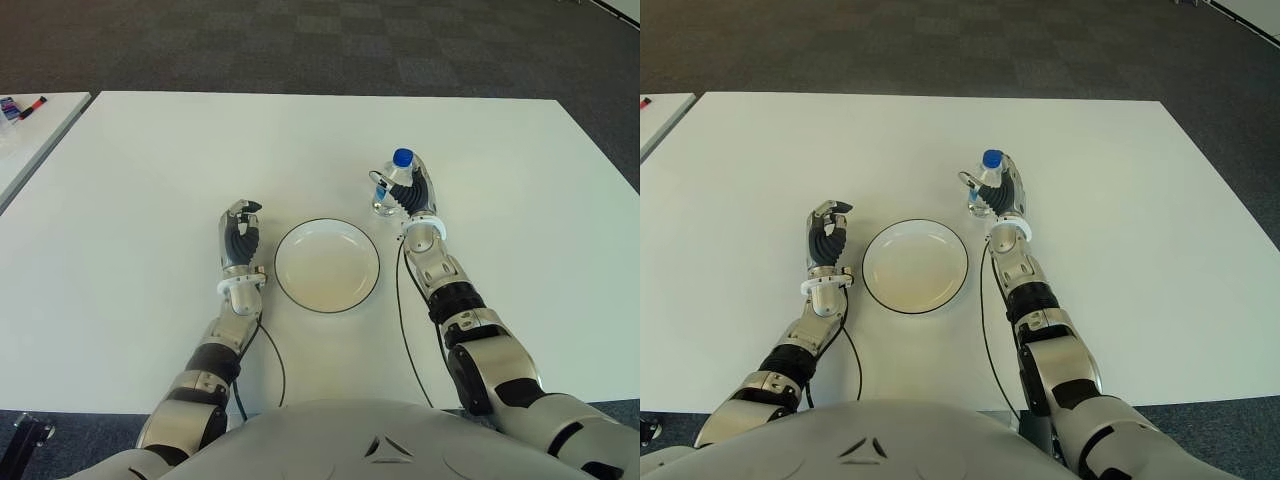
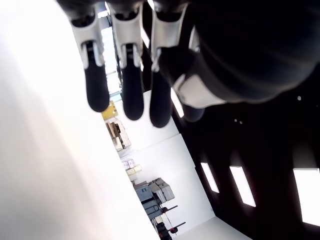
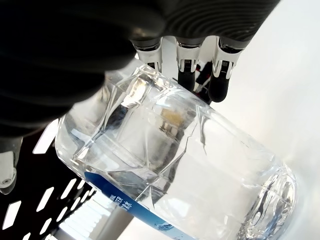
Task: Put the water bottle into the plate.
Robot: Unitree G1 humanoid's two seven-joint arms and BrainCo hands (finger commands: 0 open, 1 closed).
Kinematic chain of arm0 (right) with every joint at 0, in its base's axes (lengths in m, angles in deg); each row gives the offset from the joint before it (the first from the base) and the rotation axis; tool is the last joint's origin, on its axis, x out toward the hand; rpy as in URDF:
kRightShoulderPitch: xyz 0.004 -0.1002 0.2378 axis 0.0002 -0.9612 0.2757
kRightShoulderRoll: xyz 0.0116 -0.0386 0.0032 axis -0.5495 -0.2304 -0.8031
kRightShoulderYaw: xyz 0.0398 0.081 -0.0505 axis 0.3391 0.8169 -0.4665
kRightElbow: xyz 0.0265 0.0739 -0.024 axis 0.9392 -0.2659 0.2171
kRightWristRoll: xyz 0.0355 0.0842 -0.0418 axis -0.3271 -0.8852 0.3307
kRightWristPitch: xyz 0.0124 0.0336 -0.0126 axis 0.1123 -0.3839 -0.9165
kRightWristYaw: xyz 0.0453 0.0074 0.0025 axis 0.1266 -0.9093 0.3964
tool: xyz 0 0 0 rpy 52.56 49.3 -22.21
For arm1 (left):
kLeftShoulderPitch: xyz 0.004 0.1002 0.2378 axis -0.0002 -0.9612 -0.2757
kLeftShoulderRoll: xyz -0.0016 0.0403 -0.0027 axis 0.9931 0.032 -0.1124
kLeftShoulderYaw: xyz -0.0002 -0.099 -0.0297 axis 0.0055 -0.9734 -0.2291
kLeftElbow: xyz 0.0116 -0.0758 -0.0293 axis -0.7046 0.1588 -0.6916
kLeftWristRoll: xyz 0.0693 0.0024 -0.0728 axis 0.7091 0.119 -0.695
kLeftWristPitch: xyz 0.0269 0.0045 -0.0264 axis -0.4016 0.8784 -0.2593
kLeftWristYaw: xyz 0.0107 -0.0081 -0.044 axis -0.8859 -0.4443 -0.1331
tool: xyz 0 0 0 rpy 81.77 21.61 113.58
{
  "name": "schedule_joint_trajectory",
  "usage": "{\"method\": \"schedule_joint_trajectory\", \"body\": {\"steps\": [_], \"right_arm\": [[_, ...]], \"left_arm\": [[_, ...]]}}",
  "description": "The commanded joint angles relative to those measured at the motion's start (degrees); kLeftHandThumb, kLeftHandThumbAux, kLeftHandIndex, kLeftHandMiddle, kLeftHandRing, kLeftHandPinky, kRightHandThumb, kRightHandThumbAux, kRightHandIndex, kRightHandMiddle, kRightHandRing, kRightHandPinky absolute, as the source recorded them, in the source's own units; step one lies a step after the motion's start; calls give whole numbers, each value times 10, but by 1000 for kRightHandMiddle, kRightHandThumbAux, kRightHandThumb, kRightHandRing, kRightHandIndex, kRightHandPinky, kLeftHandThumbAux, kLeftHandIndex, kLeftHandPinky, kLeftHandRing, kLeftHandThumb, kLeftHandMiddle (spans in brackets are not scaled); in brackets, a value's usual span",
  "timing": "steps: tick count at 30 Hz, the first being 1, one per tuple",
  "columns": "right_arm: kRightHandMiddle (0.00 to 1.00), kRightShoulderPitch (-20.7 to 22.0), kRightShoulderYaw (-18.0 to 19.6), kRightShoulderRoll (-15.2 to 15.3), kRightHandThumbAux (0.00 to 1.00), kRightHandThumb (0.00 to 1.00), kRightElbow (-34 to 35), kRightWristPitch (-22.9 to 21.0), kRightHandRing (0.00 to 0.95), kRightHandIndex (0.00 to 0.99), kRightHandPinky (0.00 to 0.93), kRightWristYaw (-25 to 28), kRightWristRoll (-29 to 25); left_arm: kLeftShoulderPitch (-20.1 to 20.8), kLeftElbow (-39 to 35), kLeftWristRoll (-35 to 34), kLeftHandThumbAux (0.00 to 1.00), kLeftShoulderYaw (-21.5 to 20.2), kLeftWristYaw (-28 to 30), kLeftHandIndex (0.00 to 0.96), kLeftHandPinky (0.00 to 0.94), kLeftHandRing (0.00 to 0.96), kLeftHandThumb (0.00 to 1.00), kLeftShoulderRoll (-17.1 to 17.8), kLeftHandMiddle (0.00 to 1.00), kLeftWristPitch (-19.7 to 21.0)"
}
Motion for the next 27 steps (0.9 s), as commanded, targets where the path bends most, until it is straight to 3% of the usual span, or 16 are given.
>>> {"method": "schedule_joint_trajectory", "body": {"steps": [1, 27], "right_arm": [[21, 8, -3, 0, 435, 522, -14, 6, 53, 0, 141, 1, -5], [44, 28, -18, -7, 448, 491, -84, 17, 80, 0, 160, -20, -5]], "left_arm": [[-6, 3, -8, 674, 2, 16, 458, 407, 377, 841, 1, 426, 3], [-6, 8, -9, 676, 2, 14, 464, 381, 351, 840, 4, 416, -4]]}}
